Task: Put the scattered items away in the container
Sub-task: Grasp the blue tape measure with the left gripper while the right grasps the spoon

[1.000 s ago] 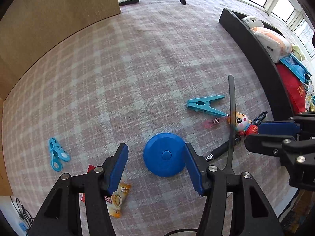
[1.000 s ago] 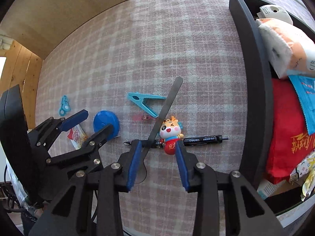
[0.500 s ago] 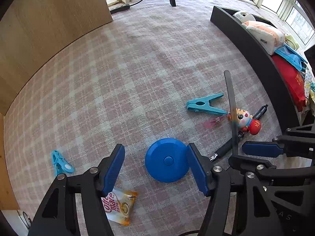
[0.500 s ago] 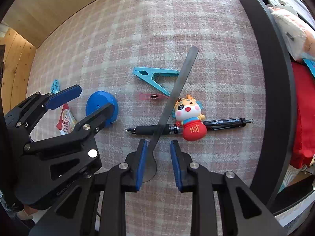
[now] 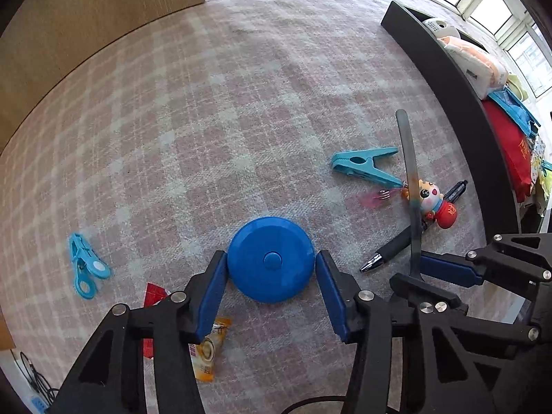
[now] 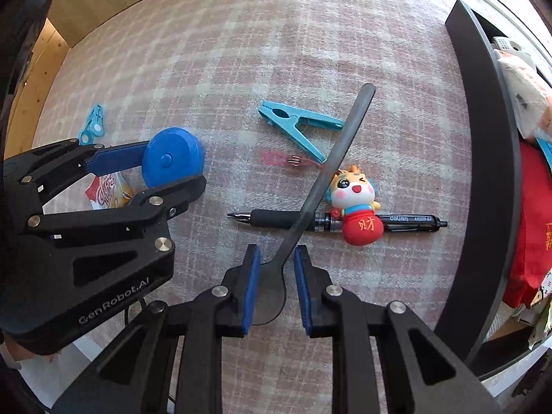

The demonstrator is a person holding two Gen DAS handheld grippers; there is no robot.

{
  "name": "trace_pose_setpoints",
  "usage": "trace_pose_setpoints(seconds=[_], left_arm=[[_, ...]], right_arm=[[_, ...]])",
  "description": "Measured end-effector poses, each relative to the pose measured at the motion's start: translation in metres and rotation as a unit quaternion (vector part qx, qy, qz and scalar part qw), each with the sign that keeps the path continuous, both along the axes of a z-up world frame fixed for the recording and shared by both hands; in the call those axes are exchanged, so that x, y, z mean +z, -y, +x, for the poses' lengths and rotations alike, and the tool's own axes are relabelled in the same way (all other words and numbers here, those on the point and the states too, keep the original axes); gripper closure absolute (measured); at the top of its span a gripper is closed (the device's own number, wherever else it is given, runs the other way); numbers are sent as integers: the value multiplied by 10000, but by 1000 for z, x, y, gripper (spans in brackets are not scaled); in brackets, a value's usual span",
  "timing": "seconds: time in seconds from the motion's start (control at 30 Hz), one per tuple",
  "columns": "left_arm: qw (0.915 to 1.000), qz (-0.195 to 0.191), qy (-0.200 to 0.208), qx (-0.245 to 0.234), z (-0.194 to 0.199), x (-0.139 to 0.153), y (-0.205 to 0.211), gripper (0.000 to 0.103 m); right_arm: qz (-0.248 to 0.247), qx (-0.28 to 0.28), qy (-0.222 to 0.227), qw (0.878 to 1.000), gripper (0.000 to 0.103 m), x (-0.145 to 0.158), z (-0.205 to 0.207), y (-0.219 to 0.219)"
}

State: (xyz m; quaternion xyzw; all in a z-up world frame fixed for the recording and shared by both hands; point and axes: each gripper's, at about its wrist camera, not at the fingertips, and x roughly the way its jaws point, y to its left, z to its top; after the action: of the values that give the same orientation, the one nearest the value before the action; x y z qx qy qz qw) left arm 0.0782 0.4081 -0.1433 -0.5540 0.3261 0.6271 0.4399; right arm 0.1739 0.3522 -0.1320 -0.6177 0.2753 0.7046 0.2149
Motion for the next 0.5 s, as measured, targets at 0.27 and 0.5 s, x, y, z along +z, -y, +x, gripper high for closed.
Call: trace_pose_setpoints(seconds=[0.27, 0.5], left_arm=[[9998, 6, -143, -101, 17, -3, -25, 55], [9998, 117, -159, -39, -2, 3, 23, 55]], right_arm=[[-309, -54, -46, 9995, 93, -19, 11, -60], [-441, -181, -225, 9986, 98, -13, 35, -80]])
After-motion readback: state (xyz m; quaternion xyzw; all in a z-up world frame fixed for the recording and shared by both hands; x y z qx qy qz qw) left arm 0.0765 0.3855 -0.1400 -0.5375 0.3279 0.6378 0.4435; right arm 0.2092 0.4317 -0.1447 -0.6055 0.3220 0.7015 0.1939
